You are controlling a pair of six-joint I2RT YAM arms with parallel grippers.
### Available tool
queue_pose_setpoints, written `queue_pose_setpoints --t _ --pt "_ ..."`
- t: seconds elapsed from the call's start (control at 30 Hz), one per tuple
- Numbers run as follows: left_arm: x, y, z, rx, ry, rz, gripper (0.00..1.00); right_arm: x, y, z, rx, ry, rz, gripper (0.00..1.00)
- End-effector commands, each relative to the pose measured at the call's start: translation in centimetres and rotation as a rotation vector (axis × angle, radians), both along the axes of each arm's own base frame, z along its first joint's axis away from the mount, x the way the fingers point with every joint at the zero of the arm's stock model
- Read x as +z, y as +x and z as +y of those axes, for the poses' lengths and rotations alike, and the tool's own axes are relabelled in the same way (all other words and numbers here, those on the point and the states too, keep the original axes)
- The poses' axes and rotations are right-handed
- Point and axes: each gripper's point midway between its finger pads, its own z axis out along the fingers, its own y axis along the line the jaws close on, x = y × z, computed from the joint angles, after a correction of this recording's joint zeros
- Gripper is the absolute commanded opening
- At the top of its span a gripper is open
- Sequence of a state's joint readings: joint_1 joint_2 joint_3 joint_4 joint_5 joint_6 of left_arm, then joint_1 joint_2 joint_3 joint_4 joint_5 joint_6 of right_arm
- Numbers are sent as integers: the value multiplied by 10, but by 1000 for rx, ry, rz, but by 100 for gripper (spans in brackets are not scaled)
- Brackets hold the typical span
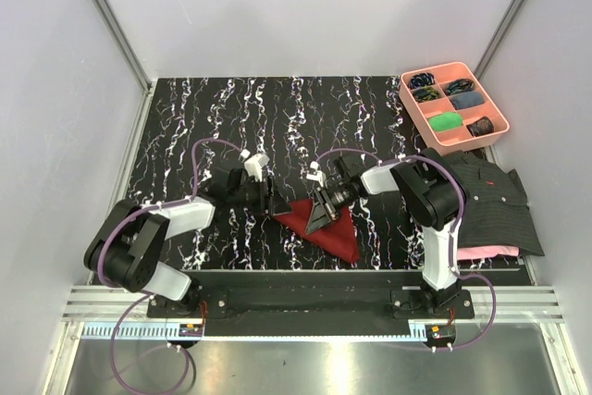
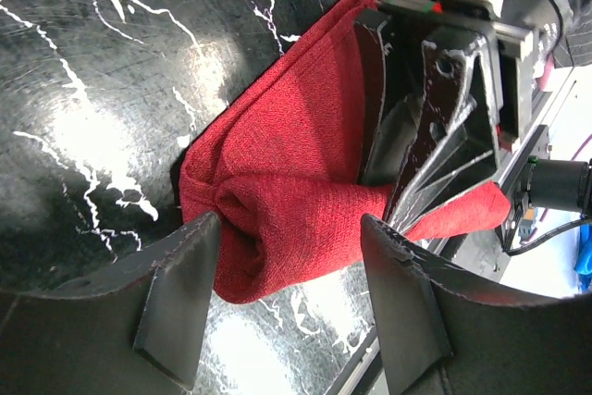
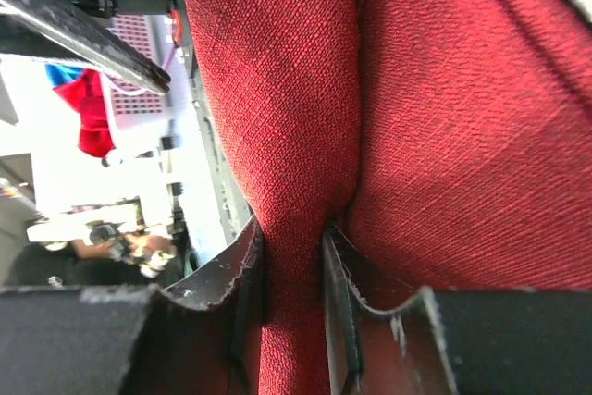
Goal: Fold the napkin, place the utensils inside, and roll it up
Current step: Roll the napkin at the center of the board.
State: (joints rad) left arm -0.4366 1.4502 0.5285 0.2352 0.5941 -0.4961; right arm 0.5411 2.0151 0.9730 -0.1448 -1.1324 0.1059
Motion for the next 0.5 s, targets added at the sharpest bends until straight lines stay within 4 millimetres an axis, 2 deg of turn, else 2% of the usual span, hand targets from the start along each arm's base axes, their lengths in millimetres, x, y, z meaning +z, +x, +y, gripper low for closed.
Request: queue_pose_setpoints --t 0.0,0.1,0.17,0.23,0.27,0.33,0.37,0.43,0.47 --pt "19 12 -15 -50 -65 -91 64 4 13 2 5 70 4 27" --pt "18 9 -20 -65 -92 -83 60 1 15 1 2 76 22 27" --pt "14 9 -22 -67 -103 -71 50 0 16 2 1 75 27 27" --pt "11 9 -23 -67 -106 -58 37 -2 20 1 -13 60 19 30" --pt "7 8 -22 -66 -101 -40 23 0 22 0 -20 54 10 32" --pt "7 10 -23 -62 -96 -37 12 0 28 -1 -47 24 -10 36" --pt "6 9 -22 -57 -88 -26 1 6 32 -1 -59 22 -28 42" --pt "8 14 -21 -42 -74 -25 0 8 39 -1 -91 -16 -61 48" --pt "4 13 -19 -35 -52 2 0 19 44 0 -106 -18 -97 55"
